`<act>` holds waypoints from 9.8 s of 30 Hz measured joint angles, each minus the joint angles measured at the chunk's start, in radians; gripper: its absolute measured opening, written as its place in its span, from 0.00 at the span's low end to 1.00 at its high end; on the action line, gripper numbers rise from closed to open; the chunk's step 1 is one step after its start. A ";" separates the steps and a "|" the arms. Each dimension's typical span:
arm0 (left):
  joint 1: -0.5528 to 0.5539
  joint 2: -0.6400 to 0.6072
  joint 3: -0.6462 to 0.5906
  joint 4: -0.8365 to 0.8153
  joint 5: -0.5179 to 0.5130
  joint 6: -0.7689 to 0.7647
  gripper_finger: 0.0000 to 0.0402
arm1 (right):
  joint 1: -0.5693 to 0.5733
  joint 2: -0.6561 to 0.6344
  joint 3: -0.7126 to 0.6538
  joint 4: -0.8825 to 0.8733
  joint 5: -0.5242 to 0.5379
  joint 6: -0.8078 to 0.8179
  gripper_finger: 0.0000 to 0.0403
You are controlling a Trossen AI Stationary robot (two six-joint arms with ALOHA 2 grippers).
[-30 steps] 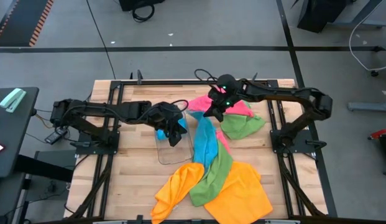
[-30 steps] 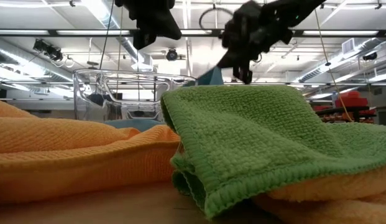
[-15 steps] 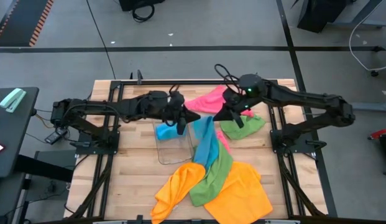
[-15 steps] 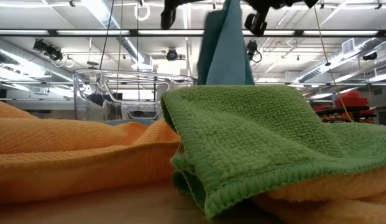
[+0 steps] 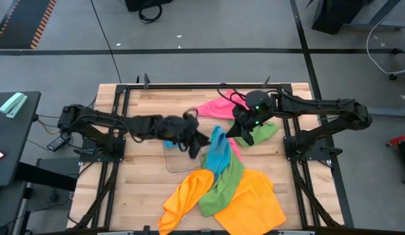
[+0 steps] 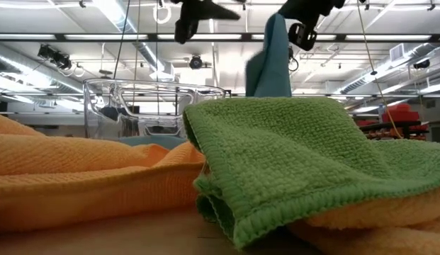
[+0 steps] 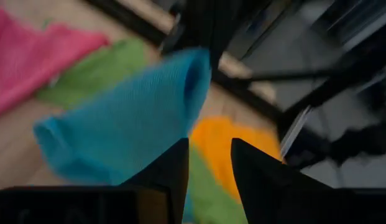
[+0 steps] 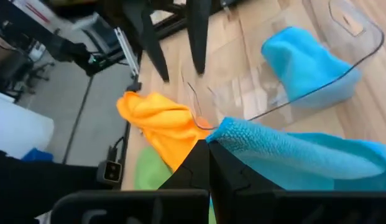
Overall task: Fold microfiber towels
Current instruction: Fold the blue towel
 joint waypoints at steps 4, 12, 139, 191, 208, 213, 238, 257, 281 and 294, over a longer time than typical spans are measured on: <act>-0.072 0.044 0.000 -0.079 -0.102 0.050 0.31 | 0.026 0.007 0.000 -0.006 0.058 0.018 0.01; -0.178 0.141 0.011 -0.085 -0.347 0.114 0.33 | 0.060 0.021 0.000 0.006 0.144 0.092 0.01; 0.158 0.127 0.388 -0.187 -0.201 -0.074 0.04 | 0.208 0.202 -0.380 0.605 0.413 -0.167 0.37; 0.203 0.002 0.389 -0.095 -0.112 0.114 0.02 | 0.185 0.045 0.030 -0.194 0.304 -0.243 0.01; 0.246 -0.022 0.388 0.023 -0.103 0.192 0.04 | 0.079 0.050 0.492 -0.734 0.363 -0.322 0.01; 0.254 -0.021 0.388 -0.016 -0.103 0.211 0.07 | 0.037 0.050 0.552 -0.865 0.405 -0.314 0.01; 0.187 -0.020 0.387 -0.361 0.144 0.333 0.03 | -0.016 0.034 0.566 -1.097 0.308 -0.410 0.04; 0.054 -0.020 0.387 -0.319 0.514 0.045 0.03 | 0.311 0.023 0.566 -1.097 -0.293 -0.230 0.04; -0.189 0.103 0.386 -0.304 0.459 -0.161 0.07 | 0.692 0.057 0.432 -0.847 -0.326 0.124 0.04; -0.203 0.172 0.387 -0.161 0.616 -0.175 0.07 | 0.799 0.056 0.326 -0.662 -0.420 0.210 0.04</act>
